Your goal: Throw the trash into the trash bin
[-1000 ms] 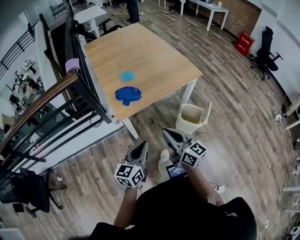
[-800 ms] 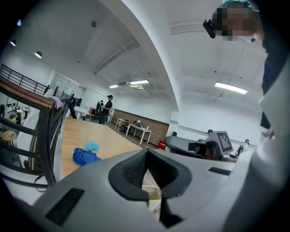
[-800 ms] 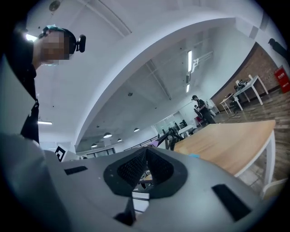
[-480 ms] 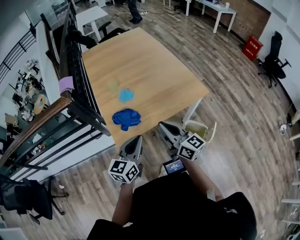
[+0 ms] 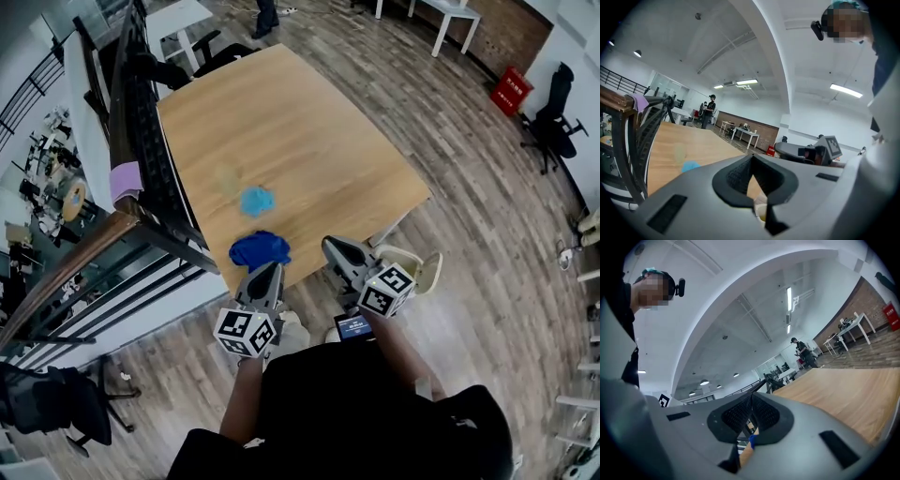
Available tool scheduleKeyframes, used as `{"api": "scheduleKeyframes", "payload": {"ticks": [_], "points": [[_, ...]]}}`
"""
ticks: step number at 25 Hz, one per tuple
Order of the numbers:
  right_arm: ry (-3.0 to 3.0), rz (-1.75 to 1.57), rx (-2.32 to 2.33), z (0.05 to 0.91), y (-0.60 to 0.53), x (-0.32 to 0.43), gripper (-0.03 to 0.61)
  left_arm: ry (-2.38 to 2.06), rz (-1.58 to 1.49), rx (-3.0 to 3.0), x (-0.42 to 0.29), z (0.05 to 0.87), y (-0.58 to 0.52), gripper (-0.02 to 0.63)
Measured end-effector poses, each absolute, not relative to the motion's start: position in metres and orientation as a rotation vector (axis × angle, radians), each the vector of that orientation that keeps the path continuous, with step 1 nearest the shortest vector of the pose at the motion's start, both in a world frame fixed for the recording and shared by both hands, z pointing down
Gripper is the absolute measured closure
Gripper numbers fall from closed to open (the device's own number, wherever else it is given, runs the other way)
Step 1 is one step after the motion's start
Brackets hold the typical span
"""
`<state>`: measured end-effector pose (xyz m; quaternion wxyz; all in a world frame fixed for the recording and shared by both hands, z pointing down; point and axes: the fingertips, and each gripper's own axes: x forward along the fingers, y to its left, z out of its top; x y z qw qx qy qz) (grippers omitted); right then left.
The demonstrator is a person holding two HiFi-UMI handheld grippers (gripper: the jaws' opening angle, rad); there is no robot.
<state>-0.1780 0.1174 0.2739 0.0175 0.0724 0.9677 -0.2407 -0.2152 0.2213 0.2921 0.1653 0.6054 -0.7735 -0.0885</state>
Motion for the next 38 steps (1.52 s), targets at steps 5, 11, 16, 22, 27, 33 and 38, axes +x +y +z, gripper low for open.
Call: {"api": "scheduleKeyframes", "payload": {"ticks": [5, 11, 16, 22, 27, 33, 38], "points": [[2.992, -0.703, 0.136, 0.261, 0.099, -0.207, 0.58, -2.207, -0.228, 1.775, -0.259, 0.28, 0.207, 0.617], [3.0, -0.675, 0.064, 0.251, 0.103, -0.243, 0.58, -2.201, -0.213, 1.853, -0.295, 0.274, 0.211, 0.617], [3.014, -0.64, 0.017, 0.26, 0.109, -0.263, 0.58, -2.176, -0.146, 1.851, -0.325, 0.29, 0.219, 0.617], [3.02, -0.649, -0.062, 0.263, 0.098, -0.27, 0.58, -2.164, -0.094, 1.819, -0.35, 0.306, 0.212, 0.617], [3.015, -0.642, -0.064, 0.261, 0.083, -0.274, 0.58, -2.119, 0.016, 1.793, -0.355, 0.326, 0.194, 0.617], [3.04, -0.684, -0.096, 0.276, 0.056, -0.276, 0.58, -2.033, 0.19, 1.758, -0.379, 0.369, 0.164, 0.604], [3.081, -0.743, -0.174, 0.303, 0.026, -0.272, 0.58, -2.016, 0.381, 1.668, -0.407, 0.431, 0.135, 0.419]]}}
